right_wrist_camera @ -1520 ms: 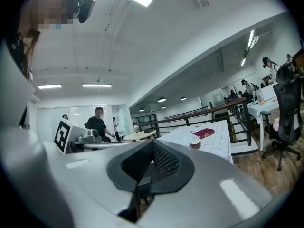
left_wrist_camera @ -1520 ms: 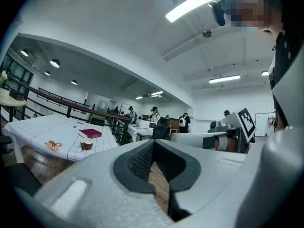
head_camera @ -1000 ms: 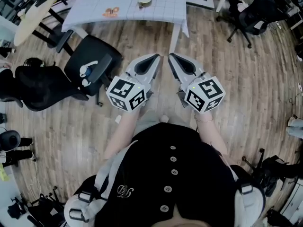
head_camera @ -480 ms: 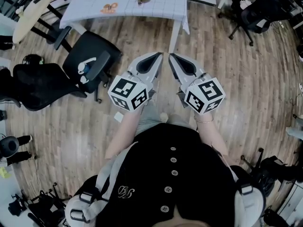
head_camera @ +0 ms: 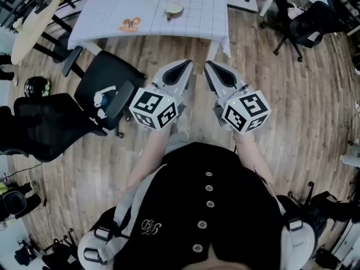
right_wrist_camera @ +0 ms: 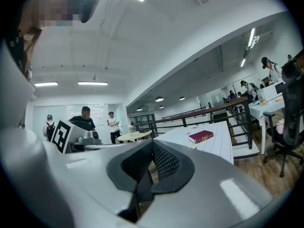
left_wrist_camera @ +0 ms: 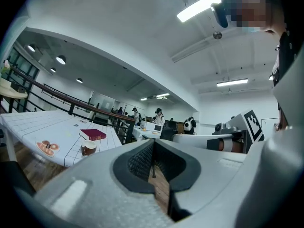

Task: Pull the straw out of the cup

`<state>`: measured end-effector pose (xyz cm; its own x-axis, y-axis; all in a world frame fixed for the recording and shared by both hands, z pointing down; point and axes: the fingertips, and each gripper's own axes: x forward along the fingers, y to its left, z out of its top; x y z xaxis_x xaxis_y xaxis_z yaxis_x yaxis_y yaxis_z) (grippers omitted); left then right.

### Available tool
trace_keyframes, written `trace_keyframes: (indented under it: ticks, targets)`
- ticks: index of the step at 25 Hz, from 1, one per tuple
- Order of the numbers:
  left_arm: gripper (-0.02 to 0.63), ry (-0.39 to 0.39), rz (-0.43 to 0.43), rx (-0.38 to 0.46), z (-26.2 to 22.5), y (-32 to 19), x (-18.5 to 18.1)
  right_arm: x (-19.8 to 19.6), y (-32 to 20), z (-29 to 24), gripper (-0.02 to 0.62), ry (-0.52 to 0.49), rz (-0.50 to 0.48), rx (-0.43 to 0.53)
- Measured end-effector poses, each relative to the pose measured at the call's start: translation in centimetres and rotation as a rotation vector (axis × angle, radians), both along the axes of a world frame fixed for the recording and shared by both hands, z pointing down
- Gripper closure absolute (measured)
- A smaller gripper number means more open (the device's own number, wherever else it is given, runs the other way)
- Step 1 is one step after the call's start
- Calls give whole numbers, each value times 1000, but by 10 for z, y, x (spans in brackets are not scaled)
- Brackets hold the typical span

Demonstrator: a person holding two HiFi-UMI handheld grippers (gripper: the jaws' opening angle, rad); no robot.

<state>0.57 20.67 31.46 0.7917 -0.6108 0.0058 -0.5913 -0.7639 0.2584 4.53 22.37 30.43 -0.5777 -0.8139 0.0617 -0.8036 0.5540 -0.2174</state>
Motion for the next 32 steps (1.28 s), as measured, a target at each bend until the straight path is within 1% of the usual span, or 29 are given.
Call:
trace_keyframes:
  ticks: [5,10,14,17,24,29,32]
  targets:
    - [609,2,13,13,-9,-66,-14,-13,-64,-4,595,-2,16,3]
    - [609,-7,23,2,-4,-119,-31,-28,-118,2,595,-4,17,-10]
    - [609,-7,42,-17,4,-146,-39,-33,-147,11,595,-2,40,-30]
    - [609,-6,47,-49,15,-161,-43,-34,-160,20,597,-6,50,-60]
    - [609,-16,60,-110,39,-190,-41,-39,-188,43,595,-19,43,-120]
    - [609,-14,40,-122,47,-221,-41,-38,-218,50,595,-22,24,-129]
    - [609,-21,32,-112,45,-247,-35,-33,-246,47,595,-27,12,-117]
